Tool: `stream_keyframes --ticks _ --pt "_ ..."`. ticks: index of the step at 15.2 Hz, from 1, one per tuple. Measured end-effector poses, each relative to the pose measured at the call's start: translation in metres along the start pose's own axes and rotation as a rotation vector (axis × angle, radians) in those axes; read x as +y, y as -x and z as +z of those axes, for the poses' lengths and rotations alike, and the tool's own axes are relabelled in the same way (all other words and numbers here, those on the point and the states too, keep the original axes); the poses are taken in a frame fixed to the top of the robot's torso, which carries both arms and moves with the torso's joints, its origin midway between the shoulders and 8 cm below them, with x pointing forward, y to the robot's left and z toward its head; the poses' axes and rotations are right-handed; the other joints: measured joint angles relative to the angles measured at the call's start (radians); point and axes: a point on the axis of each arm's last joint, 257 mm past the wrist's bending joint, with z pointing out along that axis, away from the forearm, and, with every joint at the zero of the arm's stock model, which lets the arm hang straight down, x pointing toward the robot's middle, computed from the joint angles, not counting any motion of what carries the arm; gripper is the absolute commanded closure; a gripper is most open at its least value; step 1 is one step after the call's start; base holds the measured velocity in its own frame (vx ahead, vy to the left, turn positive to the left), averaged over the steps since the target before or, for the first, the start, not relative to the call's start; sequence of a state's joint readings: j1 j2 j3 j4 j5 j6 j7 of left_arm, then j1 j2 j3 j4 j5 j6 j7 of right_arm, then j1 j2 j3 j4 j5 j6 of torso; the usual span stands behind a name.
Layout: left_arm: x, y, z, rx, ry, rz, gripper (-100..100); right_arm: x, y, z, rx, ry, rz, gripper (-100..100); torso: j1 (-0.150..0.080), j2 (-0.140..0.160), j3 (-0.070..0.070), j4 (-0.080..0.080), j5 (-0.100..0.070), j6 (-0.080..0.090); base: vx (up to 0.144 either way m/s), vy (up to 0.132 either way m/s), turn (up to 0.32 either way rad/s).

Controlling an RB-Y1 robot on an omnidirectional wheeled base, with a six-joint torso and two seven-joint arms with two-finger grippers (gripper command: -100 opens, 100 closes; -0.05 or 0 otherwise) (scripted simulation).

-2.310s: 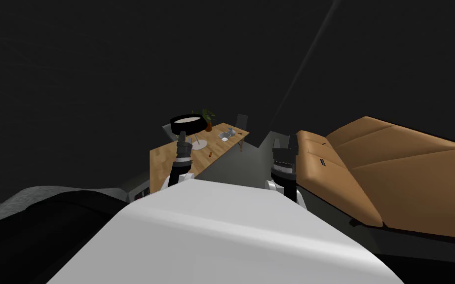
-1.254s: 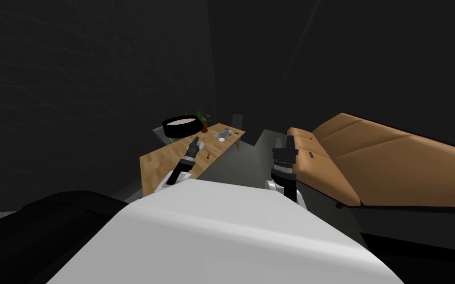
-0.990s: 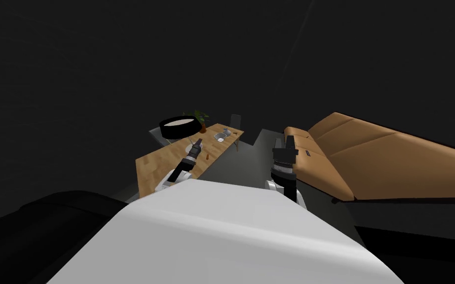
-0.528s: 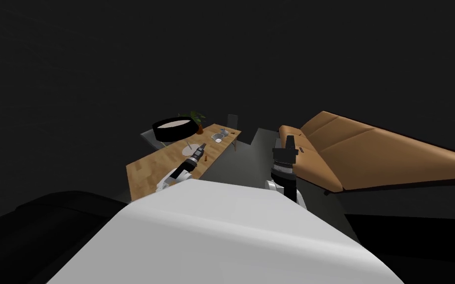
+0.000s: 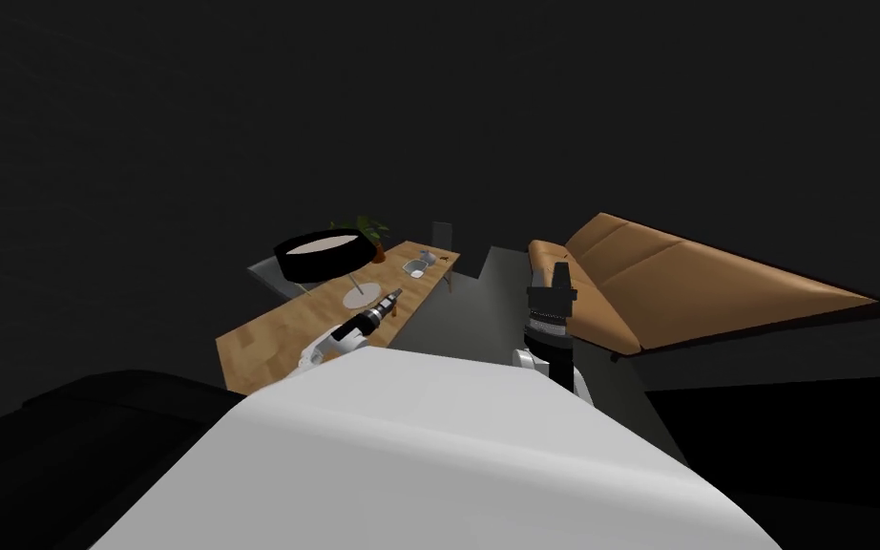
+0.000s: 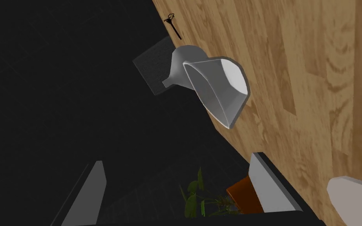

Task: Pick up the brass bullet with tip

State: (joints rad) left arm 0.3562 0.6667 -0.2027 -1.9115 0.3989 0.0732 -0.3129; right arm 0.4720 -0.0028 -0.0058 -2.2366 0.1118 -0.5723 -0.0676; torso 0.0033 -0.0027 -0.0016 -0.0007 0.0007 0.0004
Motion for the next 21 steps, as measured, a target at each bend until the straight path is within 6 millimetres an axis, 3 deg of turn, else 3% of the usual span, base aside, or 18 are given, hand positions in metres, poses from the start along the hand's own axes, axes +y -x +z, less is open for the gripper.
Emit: stream_keyframes --ticks 7,15,21 --pt "0.077 -0.019 -0.005 0.130 0.213 0.045 -100 0.000 0.000 0.000 0.000 0.000 0.000 0 -0.001 -0.001 0.000 0.000 0.000 0.000 0.024 0.033 -0.160" --pt "0.160 -0.024 -0.039 0.262 0.466 0.095 -100 0.000 0.000 0.000 0.000 0.000 0.000 0 -0.001 -0.001 0.000 0.000 0.000 0.000 0.024 0.025 -0.134" --pt "0.200 -0.021 -0.065 0.333 0.617 0.120 -100 0.000 0.000 0.000 0.000 0.000 0.000 0 -0.002 -0.001 -0.001 0.000 0.000 0.000 0.028 0.023 -0.151"
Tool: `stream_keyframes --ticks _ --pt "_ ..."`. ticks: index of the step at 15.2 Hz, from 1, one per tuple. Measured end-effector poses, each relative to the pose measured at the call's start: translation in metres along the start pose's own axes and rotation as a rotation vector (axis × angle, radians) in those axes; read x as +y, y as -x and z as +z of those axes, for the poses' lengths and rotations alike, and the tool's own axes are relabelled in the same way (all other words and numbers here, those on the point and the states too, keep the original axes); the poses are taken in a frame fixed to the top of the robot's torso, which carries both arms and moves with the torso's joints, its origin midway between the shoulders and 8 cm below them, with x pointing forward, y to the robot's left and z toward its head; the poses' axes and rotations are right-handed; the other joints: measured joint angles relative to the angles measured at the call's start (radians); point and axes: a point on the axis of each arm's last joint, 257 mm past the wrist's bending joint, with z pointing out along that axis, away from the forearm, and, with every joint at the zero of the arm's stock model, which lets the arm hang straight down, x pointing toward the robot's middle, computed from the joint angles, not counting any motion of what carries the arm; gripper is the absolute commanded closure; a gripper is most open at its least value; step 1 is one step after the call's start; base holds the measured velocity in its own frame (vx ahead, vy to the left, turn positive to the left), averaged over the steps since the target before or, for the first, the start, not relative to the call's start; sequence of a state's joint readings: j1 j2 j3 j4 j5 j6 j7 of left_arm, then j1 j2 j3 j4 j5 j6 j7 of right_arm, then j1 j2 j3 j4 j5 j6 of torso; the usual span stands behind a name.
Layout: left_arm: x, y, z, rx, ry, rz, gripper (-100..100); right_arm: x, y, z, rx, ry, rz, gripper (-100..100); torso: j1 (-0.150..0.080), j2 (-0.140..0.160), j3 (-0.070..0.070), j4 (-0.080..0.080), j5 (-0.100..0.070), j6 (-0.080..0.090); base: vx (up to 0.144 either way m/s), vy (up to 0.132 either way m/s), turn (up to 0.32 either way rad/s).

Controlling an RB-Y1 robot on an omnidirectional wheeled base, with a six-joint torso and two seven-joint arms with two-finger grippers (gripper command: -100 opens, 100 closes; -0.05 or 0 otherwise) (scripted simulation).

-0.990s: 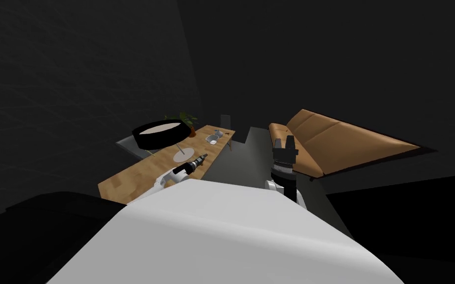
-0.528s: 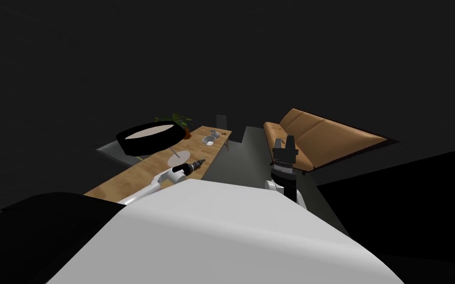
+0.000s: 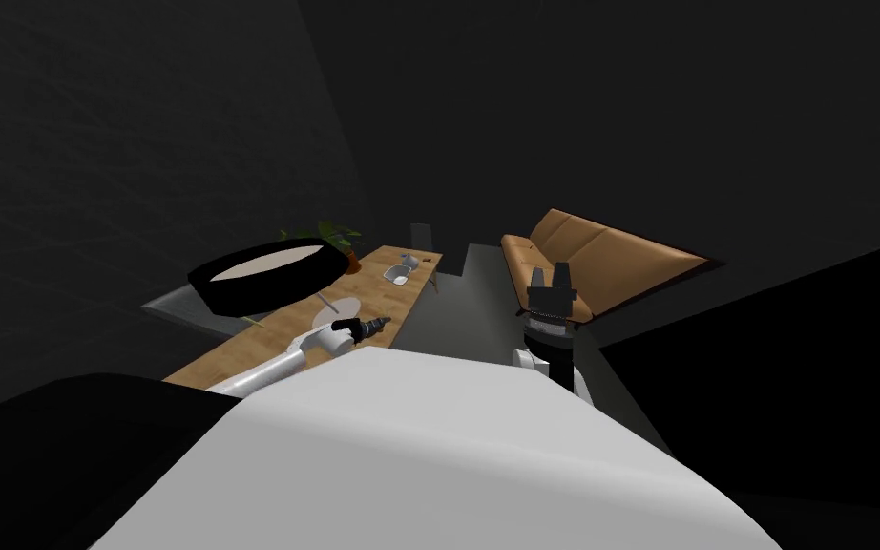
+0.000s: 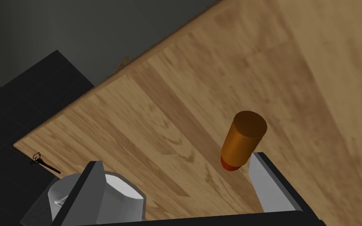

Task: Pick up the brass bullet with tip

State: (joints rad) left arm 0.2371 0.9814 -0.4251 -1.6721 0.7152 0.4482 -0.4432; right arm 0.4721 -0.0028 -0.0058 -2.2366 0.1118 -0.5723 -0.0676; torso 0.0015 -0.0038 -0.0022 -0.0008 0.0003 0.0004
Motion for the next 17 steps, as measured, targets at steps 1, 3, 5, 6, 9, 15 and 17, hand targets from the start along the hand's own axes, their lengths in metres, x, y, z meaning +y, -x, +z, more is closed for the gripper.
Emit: stream_keyframes --ticks 1,3,5,6,9,15,17 --pt "0.014 -0.001 -0.001 0.018 0.039 0.006 -100 0.000 0.000 0.000 0.000 0.000 0.000 0 0.000 -0.001 0.000 0.000 0.000 0.000 0.050 0.034 -0.159" --pt "0.037 -0.006 -0.004 0.048 0.101 0.013 -100 0.000 0.000 0.000 0.000 0.000 0.000 0 0.001 -0.001 -0.001 0.000 0.000 0.000 0.043 0.038 -0.153" --pt "0.053 -0.007 -0.004 0.072 0.150 0.017 -100 0.000 0.000 0.000 0.000 0.000 0.000 0 0.001 -0.001 -0.001 0.000 0.000 0.000 0.046 0.036 -0.164" --pt "0.065 -0.009 -0.006 0.090 0.184 0.018 -100 0.000 0.000 0.000 0.000 0.000 0.000 0 0.001 -0.002 -0.001 0.000 0.000 0.000 0.042 0.034 -0.156" --pt "0.089 -0.013 -0.013 0.127 0.252 0.021 -100 0.000 0.000 0.000 0.000 0.000 0.000 0 0.000 -0.001 -0.001 0.000 0.000 0.000 0.046 0.025 -0.101" --pt "0.124 -0.027 -0.023 0.206 0.363 0.010 -100 0.000 0.000 0.000 0.000 0.000 0.000 0 -0.002 -0.004 -0.002 -0.001 0.000 0.000 0.066 0.012 -0.120" --pt "0.130 -0.033 -0.026 0.233 0.391 0.005 -100 0.000 0.000 0.000 0.000 0.000 0.000 0 -0.002 -0.003 -0.002 -0.001 0.000 0.000 0.052 0.005 -0.044"
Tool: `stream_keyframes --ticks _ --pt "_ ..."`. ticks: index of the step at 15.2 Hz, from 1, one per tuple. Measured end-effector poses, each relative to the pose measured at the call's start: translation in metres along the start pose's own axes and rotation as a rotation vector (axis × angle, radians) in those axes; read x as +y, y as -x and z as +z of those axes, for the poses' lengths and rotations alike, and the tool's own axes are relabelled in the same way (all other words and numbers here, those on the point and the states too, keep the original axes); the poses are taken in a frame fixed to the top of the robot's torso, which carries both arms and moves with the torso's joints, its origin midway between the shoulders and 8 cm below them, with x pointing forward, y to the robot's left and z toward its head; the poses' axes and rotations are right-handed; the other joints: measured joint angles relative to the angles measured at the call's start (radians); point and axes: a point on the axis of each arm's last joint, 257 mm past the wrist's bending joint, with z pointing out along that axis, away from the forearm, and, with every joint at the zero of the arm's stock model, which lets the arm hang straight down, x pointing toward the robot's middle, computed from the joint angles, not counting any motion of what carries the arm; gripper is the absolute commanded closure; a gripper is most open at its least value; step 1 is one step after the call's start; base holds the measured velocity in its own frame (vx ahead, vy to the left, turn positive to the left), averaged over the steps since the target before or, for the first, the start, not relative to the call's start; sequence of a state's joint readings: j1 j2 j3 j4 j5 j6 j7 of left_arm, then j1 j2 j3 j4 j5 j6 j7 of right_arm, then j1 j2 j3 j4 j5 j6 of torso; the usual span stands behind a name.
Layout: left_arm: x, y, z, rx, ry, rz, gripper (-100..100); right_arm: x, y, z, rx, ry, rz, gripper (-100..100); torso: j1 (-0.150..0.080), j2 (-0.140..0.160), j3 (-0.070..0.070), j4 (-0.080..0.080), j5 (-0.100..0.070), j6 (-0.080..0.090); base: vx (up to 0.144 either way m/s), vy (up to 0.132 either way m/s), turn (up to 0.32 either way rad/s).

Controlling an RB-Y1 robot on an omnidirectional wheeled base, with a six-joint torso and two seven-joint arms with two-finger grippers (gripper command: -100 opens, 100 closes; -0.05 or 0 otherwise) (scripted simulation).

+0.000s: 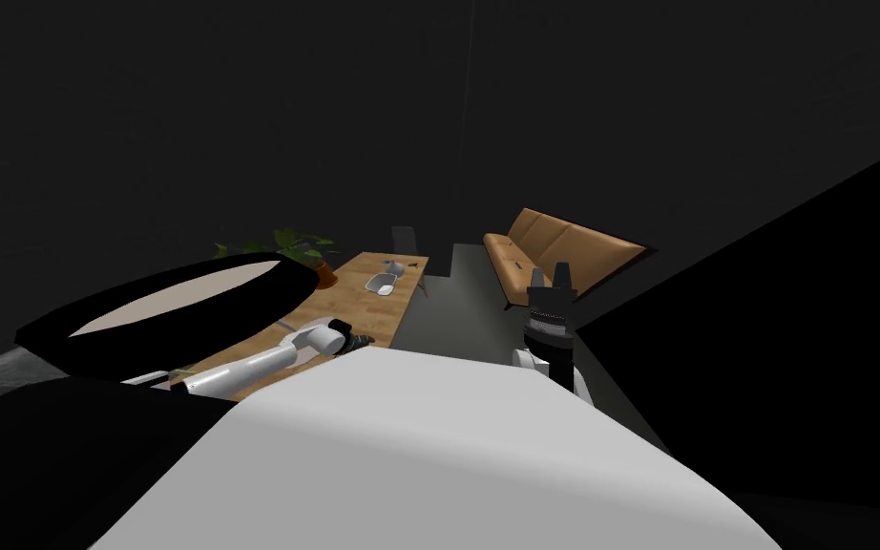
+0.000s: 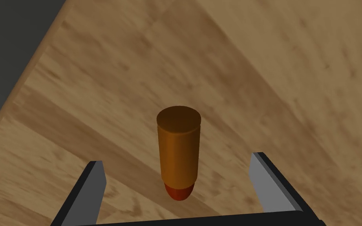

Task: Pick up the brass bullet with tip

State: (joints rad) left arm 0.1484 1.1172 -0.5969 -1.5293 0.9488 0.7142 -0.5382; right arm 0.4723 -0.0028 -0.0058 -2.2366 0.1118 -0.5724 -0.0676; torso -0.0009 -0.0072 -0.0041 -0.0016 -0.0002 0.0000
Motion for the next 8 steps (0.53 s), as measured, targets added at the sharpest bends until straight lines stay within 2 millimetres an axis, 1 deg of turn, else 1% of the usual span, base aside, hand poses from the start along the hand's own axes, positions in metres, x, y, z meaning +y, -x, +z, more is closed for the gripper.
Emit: stream_keyframes --ticks 2,5,6,8 --pt "0.002 -0.003 0.003 0.004 0.005 -0.003 -100 0.000 0.000 0.000 0.000 0.000 0.000 0 0.000 0.003 0.001 0.000 0.000 0.000 0.007 0.019 -0.064" --pt "0.003 -0.009 0.015 -0.002 0.001 -0.014 -100 0.000 0.000 0.000 0.000 0.000 0.000 0 0.002 0.006 0.003 0.001 0.001 0.000 -0.009 0.030 -0.048" --pt "0.003 -0.009 0.016 -0.003 0.000 -0.015 100 0.000 0.000 0.000 0.000 0.000 0.000 0 0.002 0.006 0.003 0.001 0.000 0.000 -0.002 0.008 -0.002" --pt "0.003 -0.009 0.016 -0.003 0.002 -0.015 100 0.000 0.000 0.000 0.000 0.000 0.000 0 0.000 0.006 0.003 0.001 0.000 0.000 -0.001 0.003 0.002"
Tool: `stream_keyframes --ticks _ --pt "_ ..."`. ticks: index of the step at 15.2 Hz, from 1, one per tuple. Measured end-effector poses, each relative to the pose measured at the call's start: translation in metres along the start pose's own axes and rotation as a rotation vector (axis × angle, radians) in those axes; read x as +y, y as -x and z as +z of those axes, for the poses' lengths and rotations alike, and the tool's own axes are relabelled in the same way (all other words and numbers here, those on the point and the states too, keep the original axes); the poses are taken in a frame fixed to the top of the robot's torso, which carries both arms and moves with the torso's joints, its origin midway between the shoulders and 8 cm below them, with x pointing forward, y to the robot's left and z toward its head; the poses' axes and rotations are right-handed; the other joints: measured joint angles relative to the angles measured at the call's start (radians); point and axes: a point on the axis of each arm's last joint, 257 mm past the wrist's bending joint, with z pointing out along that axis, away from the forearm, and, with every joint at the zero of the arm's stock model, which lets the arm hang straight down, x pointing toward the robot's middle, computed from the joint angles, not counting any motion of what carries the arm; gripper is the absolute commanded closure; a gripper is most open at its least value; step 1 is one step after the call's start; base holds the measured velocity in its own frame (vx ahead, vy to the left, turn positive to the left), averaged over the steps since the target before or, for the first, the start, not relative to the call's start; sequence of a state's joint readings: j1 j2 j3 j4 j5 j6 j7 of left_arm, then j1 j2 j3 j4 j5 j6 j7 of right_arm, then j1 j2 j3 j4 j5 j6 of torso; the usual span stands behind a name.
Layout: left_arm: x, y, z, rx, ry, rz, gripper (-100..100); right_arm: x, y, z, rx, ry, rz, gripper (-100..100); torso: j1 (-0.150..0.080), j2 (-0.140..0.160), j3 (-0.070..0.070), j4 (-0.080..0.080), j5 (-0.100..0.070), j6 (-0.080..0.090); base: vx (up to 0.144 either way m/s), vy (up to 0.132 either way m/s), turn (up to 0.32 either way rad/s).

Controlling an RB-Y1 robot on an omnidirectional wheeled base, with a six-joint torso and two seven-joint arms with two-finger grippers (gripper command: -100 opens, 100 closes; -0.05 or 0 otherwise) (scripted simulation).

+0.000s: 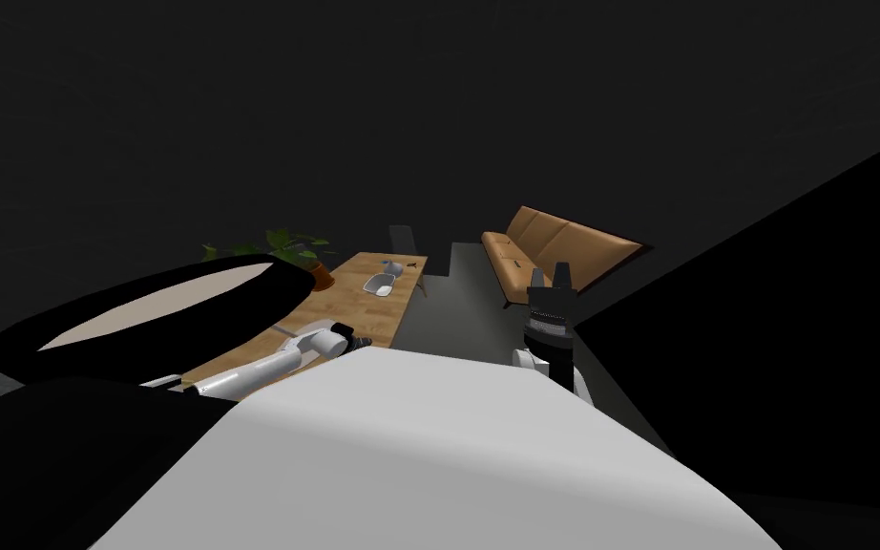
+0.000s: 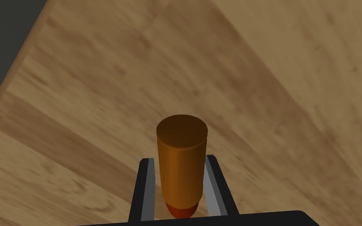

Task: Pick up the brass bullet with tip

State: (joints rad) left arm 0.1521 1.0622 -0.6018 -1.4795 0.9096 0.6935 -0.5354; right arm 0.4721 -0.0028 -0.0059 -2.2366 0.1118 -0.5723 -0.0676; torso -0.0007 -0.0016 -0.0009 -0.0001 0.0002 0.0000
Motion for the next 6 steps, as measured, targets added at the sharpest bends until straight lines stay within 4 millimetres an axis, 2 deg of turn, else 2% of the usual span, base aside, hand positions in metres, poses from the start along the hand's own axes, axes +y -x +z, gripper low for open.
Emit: stream_keyframes --ticks 3,6 --pt "0.000 0.000 0.000 0.000 0.000 0.000 100 0.000 0.000 0.000 0.000 0.000 0.000 0 0.000 0.000 0.000 0.000 0.000 0.000 0.000 -0.006 0.020" --pt "-0.001 0.006 -0.011 0.004 0.001 0.010 100 0.000 0.000 0.000 0.000 0.000 0.000 0 -0.003 0.000 0.000 0.000 -0.001 -0.001 0.007 -0.031 0.065"
